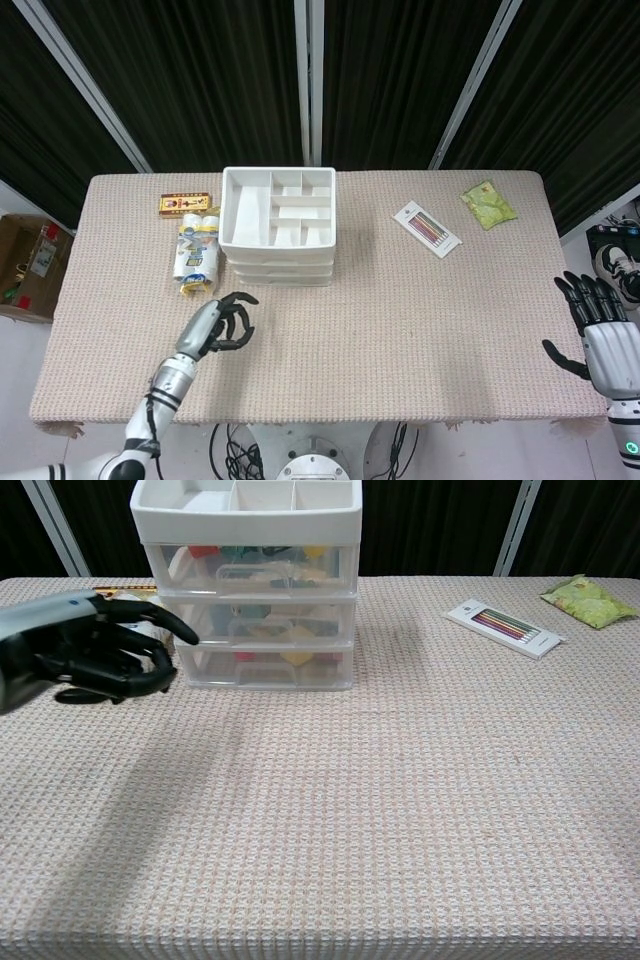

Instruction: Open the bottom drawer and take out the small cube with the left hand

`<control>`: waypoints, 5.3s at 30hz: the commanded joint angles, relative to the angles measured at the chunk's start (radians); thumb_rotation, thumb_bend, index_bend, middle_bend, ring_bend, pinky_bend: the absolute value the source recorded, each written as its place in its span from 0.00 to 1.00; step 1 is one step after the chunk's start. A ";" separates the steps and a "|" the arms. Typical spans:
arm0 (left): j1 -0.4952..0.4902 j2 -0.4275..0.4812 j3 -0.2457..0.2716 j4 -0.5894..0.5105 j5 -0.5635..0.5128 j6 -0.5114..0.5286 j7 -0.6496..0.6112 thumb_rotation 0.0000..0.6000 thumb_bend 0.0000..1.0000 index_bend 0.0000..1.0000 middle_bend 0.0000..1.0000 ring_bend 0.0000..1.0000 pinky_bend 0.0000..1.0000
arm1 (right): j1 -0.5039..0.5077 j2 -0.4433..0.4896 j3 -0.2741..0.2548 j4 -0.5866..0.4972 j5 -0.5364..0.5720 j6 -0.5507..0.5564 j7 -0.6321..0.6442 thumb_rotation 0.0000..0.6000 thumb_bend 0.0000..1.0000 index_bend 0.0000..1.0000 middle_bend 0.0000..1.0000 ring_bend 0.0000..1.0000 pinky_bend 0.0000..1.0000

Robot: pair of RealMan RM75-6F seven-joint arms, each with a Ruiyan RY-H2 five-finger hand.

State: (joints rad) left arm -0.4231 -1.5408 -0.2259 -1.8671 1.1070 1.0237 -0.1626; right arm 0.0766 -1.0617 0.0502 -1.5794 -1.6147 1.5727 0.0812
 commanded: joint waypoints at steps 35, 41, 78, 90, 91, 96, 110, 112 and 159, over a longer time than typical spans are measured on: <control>-0.053 -0.395 -0.302 0.148 -0.457 -0.115 -0.441 1.00 0.41 0.13 0.73 0.82 1.00 | -0.029 -0.005 -0.008 -0.010 0.007 0.016 -0.008 1.00 0.13 0.00 0.05 0.00 0.03; -0.054 -0.407 -0.329 0.175 -0.462 -0.141 -0.474 1.00 0.41 0.15 0.73 0.82 1.00 | -0.034 -0.008 -0.008 -0.005 0.016 0.016 -0.001 1.00 0.13 0.00 0.05 0.00 0.03; 0.055 -0.393 -0.293 0.145 -0.387 -0.220 -0.617 1.00 0.48 0.31 0.75 0.83 1.00 | -0.032 -0.025 -0.011 0.016 0.011 0.000 0.017 1.00 0.13 0.00 0.05 0.00 0.03; 0.039 -0.243 -0.103 0.013 -0.274 -0.191 -0.333 1.00 0.48 0.04 0.64 0.78 1.00 | -0.037 -0.028 -0.012 0.032 0.009 0.009 0.038 1.00 0.13 0.00 0.05 0.00 0.03; 0.034 -0.219 -0.087 -0.001 -0.245 -0.200 -0.305 1.00 0.48 0.05 0.64 0.78 1.00 | -0.037 -0.027 -0.012 0.033 0.009 0.010 0.039 1.00 0.13 0.00 0.05 0.00 0.03; 0.007 -0.066 -0.010 -0.059 0.050 -0.205 -0.118 1.00 0.48 0.19 0.64 0.78 1.00 | -0.039 -0.026 -0.011 0.039 0.012 0.011 0.047 1.00 0.13 0.00 0.05 0.00 0.03; -0.106 -0.077 -0.052 0.068 0.144 0.004 0.540 1.00 0.30 0.14 0.73 0.82 1.00 | -0.047 -0.026 -0.013 0.050 0.017 0.015 0.065 1.00 0.14 0.00 0.05 0.00 0.03; -0.127 -0.093 -0.058 0.089 0.108 0.005 0.577 1.00 0.29 0.14 0.74 0.84 1.00 | -0.048 -0.026 -0.013 0.051 0.019 0.016 0.066 1.00 0.14 0.00 0.05 0.00 0.03; -0.195 0.030 0.132 -0.112 -0.008 0.056 0.659 1.00 0.32 0.19 0.83 0.90 1.00 | -0.058 -0.016 -0.009 0.054 0.023 0.021 0.081 1.00 0.13 0.00 0.05 0.00 0.03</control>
State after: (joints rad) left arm -0.6159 -1.5180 -0.0984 -1.9689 1.0943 1.0768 0.4889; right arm 0.0190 -1.0775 0.0409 -1.5250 -1.5916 1.5934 0.1621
